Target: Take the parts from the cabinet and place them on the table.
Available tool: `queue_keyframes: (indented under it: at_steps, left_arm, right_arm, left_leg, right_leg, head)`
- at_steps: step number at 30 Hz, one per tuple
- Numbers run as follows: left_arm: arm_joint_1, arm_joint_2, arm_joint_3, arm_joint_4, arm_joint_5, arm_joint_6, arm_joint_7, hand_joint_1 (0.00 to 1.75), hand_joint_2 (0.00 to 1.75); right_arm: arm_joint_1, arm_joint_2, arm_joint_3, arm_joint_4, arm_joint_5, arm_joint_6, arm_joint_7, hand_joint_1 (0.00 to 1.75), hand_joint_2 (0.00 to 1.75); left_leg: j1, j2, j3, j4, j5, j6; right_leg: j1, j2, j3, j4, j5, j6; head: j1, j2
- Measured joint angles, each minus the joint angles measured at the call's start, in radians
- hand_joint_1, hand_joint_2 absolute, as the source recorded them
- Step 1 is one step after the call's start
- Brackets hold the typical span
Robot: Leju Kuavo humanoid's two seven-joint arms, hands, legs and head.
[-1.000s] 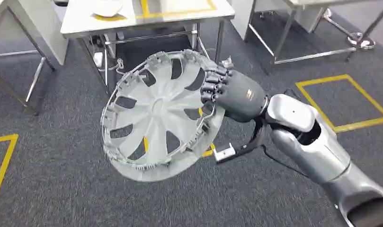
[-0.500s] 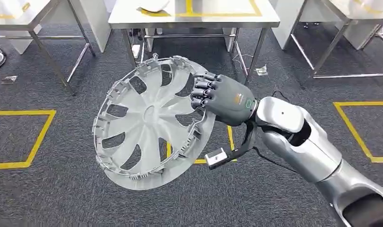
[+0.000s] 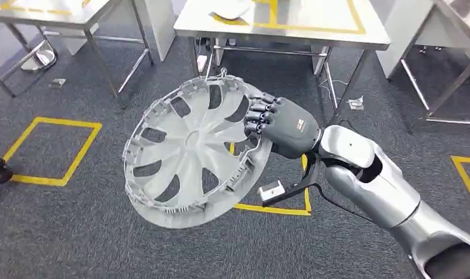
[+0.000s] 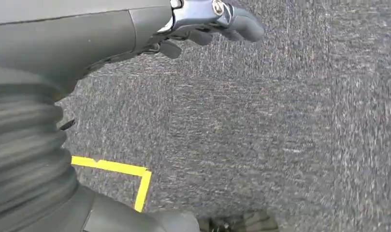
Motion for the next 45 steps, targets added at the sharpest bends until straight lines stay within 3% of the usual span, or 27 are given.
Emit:
queue_keyframes:
  at_steps: [2,3,4,5,8,10,11,12,13,14,17,20,22,23,24,26,28,32,33,35,37,39,40,41,43,44,45]
  left_arm:
    - [0.003,0.000,0.000,0.000,0.000,-0.002,-0.002,0.00,1.75]
    - [0.004,0.002,0.000,-0.001,0.000,-0.004,-0.002,0.00,1.75]
    - [0.005,0.002,0.000,-0.001,0.001,-0.008,-0.002,0.00,1.75]
    - [0.004,0.002,0.000,-0.001,0.002,-0.008,-0.001,0.00,1.75]
    - [0.004,0.002,0.000,-0.001,0.003,-0.009,-0.002,0.00,1.75]
    - [0.006,0.003,0.000,-0.001,0.003,-0.009,-0.003,0.00,1.75]
    - [0.006,0.003,0.000,-0.001,0.003,-0.009,-0.003,0.00,1.75]
    - [0.006,0.003,0.000,-0.001,0.003,-0.009,-0.004,0.00,1.75]
    - [0.010,0.001,0.000,0.000,0.003,-0.009,-0.004,0.00,1.75]
    - [0.008,0.001,0.000,0.002,0.003,-0.009,-0.004,0.00,1.75]
    - [0.005,0.002,0.000,0.001,0.004,-0.009,-0.005,0.00,1.75]
    - [0.002,0.000,0.000,0.001,0.006,-0.010,-0.005,0.00,1.75]
    - [0.003,0.000,0.000,0.001,0.010,-0.010,-0.005,0.00,1.75]
    - [0.004,0.000,0.000,0.001,0.012,-0.010,-0.005,0.00,1.75]
    - [0.004,0.000,0.000,0.001,0.013,-0.010,-0.005,0.00,1.75]
    - [0.004,0.001,0.000,0.001,0.014,-0.010,-0.005,0.00,1.75]
    - [0.006,0.003,0.001,0.001,0.015,-0.010,-0.005,0.00,1.75]
    - [0.006,0.003,0.003,0.002,0.016,-0.017,-0.009,0.00,1.75]
    - [0.005,0.002,0.004,0.002,0.016,-0.017,-0.010,0.00,1.75]
    - [0.005,0.002,0.008,0.001,0.016,-0.017,-0.012,0.00,1.75]
    - [0.003,0.002,0.009,0.001,0.016,-0.018,-0.012,0.00,1.75]
    - [0.004,0.003,0.010,0.001,0.016,-0.018,-0.013,0.00,1.75]
    - [0.005,0.003,0.010,0.001,0.016,-0.018,-0.013,0.00,1.75]
    - [0.005,0.003,0.010,0.000,0.016,-0.018,-0.013,0.00,1.75]
    - [0.005,0.002,0.010,0.001,0.014,-0.019,-0.012,0.00,1.75]
    - [0.005,0.002,0.010,0.001,0.014,-0.019,-0.012,0.00,1.75]
    - [0.006,0.002,0.010,0.001,0.014,-0.020,-0.012,0.00,1.75]
  right_arm:
    - [0.015,-0.005,-0.014,0.003,0.003,-0.017,0.004,1.75,1.75]
    - [0.024,-0.011,-0.021,0.005,0.008,-0.028,0.006,1.75,1.75]
    - [0.036,-0.013,-0.029,0.007,0.009,-0.040,0.005,1.75,1.75]
    - [0.046,-0.018,-0.040,0.011,0.010,-0.049,0.005,1.75,1.75]
    - [0.075,-0.021,-0.064,0.028,0.021,-0.066,0.005,1.75,1.75]
    - [0.093,-0.020,-0.071,0.042,0.028,-0.067,0.005,1.75,1.75]
    - [0.099,-0.020,-0.074,0.046,0.032,-0.067,0.005,1.75,1.75]
    - [0.105,-0.020,-0.079,0.050,0.034,-0.068,0.005,1.75,1.75]
    - [0.109,-0.020,-0.083,0.054,0.034,-0.070,0.005,1.75,1.75]
    - [0.112,-0.020,-0.086,0.058,0.033,-0.074,0.006,1.75,1.75]
    - [0.109,-0.018,-0.093,0.061,0.037,-0.076,0.002,1.75,1.75]
    - [0.109,-0.013,-0.107,0.064,0.044,-0.081,0.001,1.75,1.75]
    - [0.109,-0.002,-0.109,0.070,0.047,-0.083,-0.001,1.75,1.75]
    - [0.110,0.005,-0.109,0.074,0.050,-0.083,-0.003,1.75,1.75]
    - [0.111,0.010,-0.109,0.077,0.053,-0.083,-0.005,1.75,1.75]
    - [0.110,0.019,-0.109,0.086,0.058,-0.083,-0.010,1.75,1.75]
    - [0.110,0.029,-0.110,0.093,0.062,-0.083,-0.010,1.75,1.75]
    - [0.105,0.044,-0.119,0.102,0.061,-0.081,-0.006,1.75,1.75]
    - [0.104,0.044,-0.123,0.104,0.061,-0.080,-0.006,1.75,1.75]
    - [0.103,0.048,-0.128,0.108,0.061,-0.079,-0.005,1.75,1.75]
    - [0.104,0.050,-0.135,0.113,0.062,-0.077,0.002,1.75,1.75]
    - [0.107,0.052,-0.138,0.120,0.065,-0.075,0.008,1.75,1.75]
    - [0.109,0.052,-0.138,0.123,0.066,-0.074,0.007,1.75,1.75]
    - [0.111,0.052,-0.139,0.126,0.066,-0.073,0.008,1.75,1.75]
    - [0.111,0.052,-0.141,0.130,0.066,-0.072,0.008,1.75,1.75]
    - [0.110,0.052,-0.143,0.130,0.066,-0.071,0.009,1.75,1.75]
    - [0.109,0.054,-0.146,0.131,0.066,-0.069,0.011,1.75,1.75]
  left_leg:
    - [0.004,-0.024,0.010,-0.004,-0.013,0.015]
    - [0.008,-0.038,0.026,-0.011,-0.018,0.021]
    - [0.008,-0.044,0.040,-0.012,-0.027,0.028]
    - [0.009,-0.055,0.049,-0.013,-0.036,0.032]
    - [0.006,-0.082,0.086,-0.014,-0.068,0.034]
    - [0.003,-0.097,0.123,-0.014,-0.096,0.032]
    - [0.001,-0.102,0.142,-0.013,-0.108,0.029]
    - [0.000,-0.105,0.160,-0.013,-0.122,0.028]
    - [0.002,-0.107,0.160,-0.015,-0.134,0.026]
    - [-0.002,-0.112,0.176,-0.006,-0.149,0.018]
    - [0.003,-0.110,0.189,0.003,-0.151,-0.003]
    - [0.004,-0.083,0.110,0.144,-0.133,-0.017]
    - [0.010,-0.079,0.022,0.251,-0.202,-0.028]
    - [0.012,-0.079,-0.015,0.280,-0.241,-0.031]
    - [0.013,-0.078,-0.033,0.277,-0.250,-0.034]
    - [0.015,-0.077,-0.025,0.189,-0.195,-0.036]
    - [0.018,-0.069,0.014,0.025,-0.033,-0.038]
    - [0.012,-0.064,0.023,0.007,-0.021,-0.001]
    - [0.015,-0.067,0.031,0.004,-0.022,0.005]
    - [0.019,-0.071,0.051,-0.008,-0.028,0.016]
    - [0.017,-0.072,0.061,-0.010,-0.039,0.021]
    - [0.015,-0.070,0.077,-0.010,-0.054,0.023]
    - [0.014,-0.069,0.088,-0.010,-0.063,0.023]
    - [0.013,-0.067,0.101,-0.010,-0.072,0.023]
    - [0.010,-0.058,0.125,-0.011,-0.091,0.018]
    - [0.007,-0.055,0.136,-0.007,-0.099,0.014]
    - [0.005,-0.052,0.137,-0.010,-0.107,0.005]
  right_leg:
    - [-0.001,-0.003,0.018,0.010,0.017,0.014]
    - [-0.008,0.021,0.001,0.048,0.024,0.018]
    - [-0.014,0.077,-0.033,0.112,0.036,0.019]
    - [-0.015,0.104,-0.085,0.185,0.027,0.018]
    - [-0.015,0.116,-0.229,0.320,-0.075,0.022]
    - [-0.015,0.116,-0.259,0.266,-0.073,0.019]
    - [-0.015,0.116,-0.253,0.204,-0.030,0.013]
    - [-0.014,0.117,-0.244,0.129,0.043,0.006]
    - [-0.011,0.117,-0.239,0.054,0.161,-0.003]
    - [-0.001,0.121,-0.241,0.031,0.211,-0.003]
    - [0.007,0.123,-0.217,0.029,0.193,-0.019]
    - [0.001,0.120,-0.171,0.023,0.163,-0.045]
    - [0.001,0.120,-0.148,0.024,0.140,-0.047]
    - [-0.001,0.122,-0.135,0.024,0.129,-0.046]
    - [-0.002,0.123,-0.121,0.024,0.118,-0.044]
    - [-0.006,0.124,-0.090,0.025,0.094,-0.038]
    - [-0.010,0.121,-0.063,0.026,0.065,-0.027]
    - [-0.005,0.123,-0.045,0.032,0.051,0.001]
    - [-0.006,0.123,-0.046,0.035,0.051,0.003]
    - [-0.009,0.121,-0.094,0.119,0.056,0.011]
    - [-0.008,0.121,-0.191,0.254,0.010,0.016]
    - [-0.008,0.121,-0.263,0.320,-0.041,0.015]
    - [-0.008,0.121,-0.271,0.301,-0.026,0.013]
    - [-0.008,0.120,-0.261,0.246,0.021,0.009]
    - [-0.001,0.099,-0.209,0.078,0.157,-0.009]
    - [0.011,0.065,-0.204,0.028,0.181,-0.019]
    - [0.011,0.064,-0.202,0.037,0.133,-0.015]
  head:
    - [0.000,0.000]
    - [0.003,0.000]
    - [0.003,0.000]
    - [0.005,0.000]
    - [0.008,0.000]
    - [0.008,0.000]
    - [0.008,0.000]
    - [0.008,0.000]
    - [0.008,0.000]
    - [0.005,0.000]
    - [0.003,0.000]
    - [0.001,0.000]
    - [0.002,0.000]
    - [0.001,0.000]
    - [0.002,0.000]
    - [0.002,0.000]
    - [0.002,0.000]
    - [0.001,0.000]
    - [0.002,0.000]
    - [0.006,0.000]
    - [0.006,0.000]
    - [0.007,0.000]
    - [0.006,0.000]
    - [0.007,0.000]
    - [0.007,0.000]
    - [0.006,0.000]
    - [0.007,0.000]
